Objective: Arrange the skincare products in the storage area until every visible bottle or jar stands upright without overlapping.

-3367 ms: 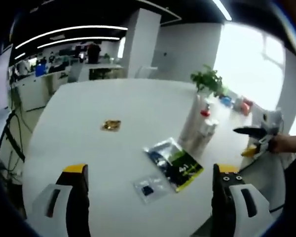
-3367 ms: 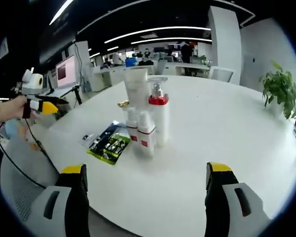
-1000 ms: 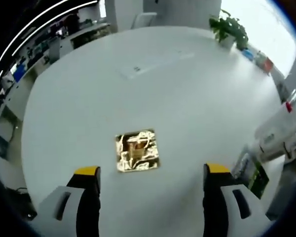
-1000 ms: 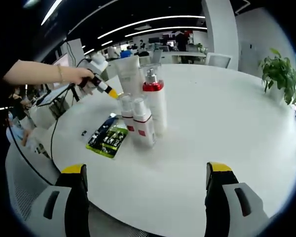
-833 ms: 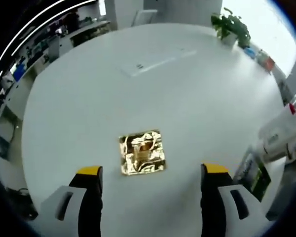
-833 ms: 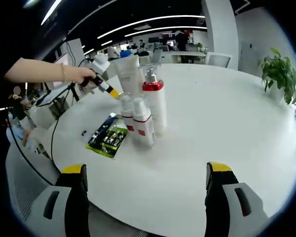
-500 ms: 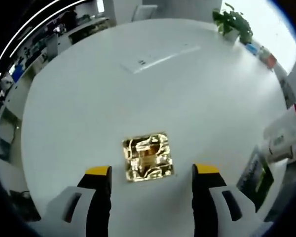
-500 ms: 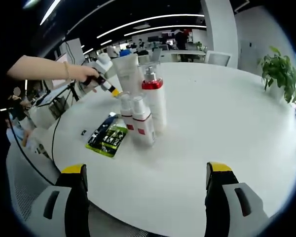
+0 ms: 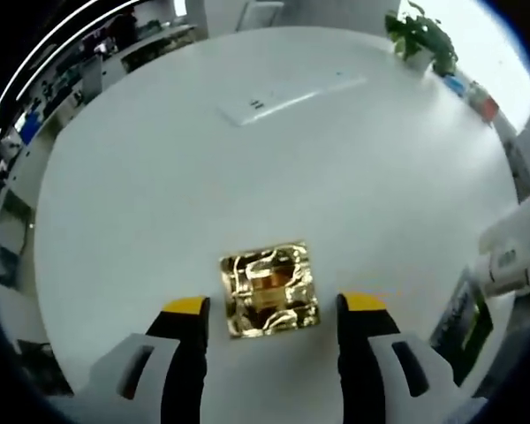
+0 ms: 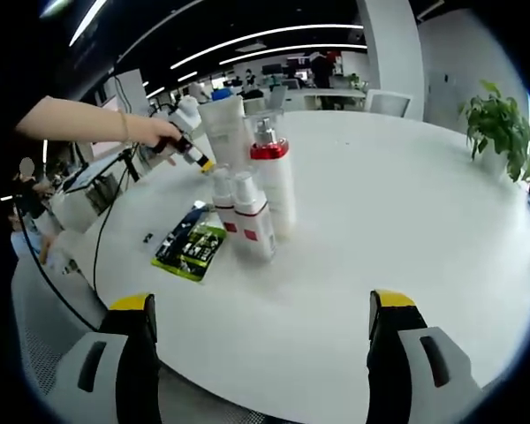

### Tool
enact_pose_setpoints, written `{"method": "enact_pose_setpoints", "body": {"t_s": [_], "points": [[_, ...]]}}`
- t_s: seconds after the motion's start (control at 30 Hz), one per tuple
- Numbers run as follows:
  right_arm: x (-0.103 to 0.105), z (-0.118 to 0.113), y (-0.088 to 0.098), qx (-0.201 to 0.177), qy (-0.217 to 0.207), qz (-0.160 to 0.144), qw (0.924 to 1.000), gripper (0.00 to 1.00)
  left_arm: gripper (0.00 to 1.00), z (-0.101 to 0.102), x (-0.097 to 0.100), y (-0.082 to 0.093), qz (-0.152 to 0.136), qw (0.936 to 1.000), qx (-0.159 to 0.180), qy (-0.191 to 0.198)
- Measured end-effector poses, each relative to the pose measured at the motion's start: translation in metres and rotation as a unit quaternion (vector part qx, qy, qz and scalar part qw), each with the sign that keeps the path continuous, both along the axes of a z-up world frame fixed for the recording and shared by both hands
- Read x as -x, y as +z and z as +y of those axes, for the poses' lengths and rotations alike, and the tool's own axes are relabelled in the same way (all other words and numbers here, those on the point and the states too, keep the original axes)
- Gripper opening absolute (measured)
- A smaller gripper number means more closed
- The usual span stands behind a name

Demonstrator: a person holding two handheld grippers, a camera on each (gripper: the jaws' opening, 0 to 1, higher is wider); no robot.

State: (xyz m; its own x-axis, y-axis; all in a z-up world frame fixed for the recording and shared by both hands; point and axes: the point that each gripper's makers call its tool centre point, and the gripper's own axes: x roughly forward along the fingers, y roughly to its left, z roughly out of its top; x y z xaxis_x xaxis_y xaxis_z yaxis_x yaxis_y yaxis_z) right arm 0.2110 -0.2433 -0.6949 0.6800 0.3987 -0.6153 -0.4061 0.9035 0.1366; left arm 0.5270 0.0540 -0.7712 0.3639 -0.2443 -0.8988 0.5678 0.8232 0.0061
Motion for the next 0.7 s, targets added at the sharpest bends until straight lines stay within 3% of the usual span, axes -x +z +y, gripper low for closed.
{"method": "enact_pose_setpoints", "body": {"t_s": [0.7], "points": [[-0.0002,-0.0038,-0.0022,0.002,-0.005,0.000,1.0000,0.99,0.45,0.0026,-0.0033,0.0035,-0.007,0.9999,-0.006,0.008]]}}
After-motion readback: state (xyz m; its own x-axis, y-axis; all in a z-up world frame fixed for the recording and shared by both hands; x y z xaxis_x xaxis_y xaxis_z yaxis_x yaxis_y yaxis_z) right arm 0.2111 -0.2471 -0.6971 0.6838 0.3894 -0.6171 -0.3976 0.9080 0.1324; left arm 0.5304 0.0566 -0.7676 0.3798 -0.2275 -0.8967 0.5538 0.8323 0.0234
